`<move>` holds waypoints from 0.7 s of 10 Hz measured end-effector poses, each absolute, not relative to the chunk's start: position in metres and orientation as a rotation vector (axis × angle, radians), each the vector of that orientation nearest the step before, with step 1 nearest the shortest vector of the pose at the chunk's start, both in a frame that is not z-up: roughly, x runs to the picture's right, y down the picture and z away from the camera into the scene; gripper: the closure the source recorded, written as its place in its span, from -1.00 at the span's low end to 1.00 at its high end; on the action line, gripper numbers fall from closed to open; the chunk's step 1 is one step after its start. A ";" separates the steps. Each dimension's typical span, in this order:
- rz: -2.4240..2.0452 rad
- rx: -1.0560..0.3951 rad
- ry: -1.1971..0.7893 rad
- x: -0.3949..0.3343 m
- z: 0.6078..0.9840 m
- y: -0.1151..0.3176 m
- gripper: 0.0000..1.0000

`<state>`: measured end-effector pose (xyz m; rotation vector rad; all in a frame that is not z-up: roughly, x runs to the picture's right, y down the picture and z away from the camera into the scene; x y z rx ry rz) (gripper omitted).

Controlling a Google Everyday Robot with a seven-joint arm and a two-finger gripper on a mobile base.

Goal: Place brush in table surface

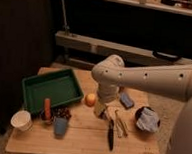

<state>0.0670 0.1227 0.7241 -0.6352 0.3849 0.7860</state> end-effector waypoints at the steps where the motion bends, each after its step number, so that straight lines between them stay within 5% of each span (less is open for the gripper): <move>1: 0.784 -0.661 0.399 0.063 0.728 0.124 -0.60; 7: 0.791 -0.710 0.497 0.057 0.754 0.149 -0.60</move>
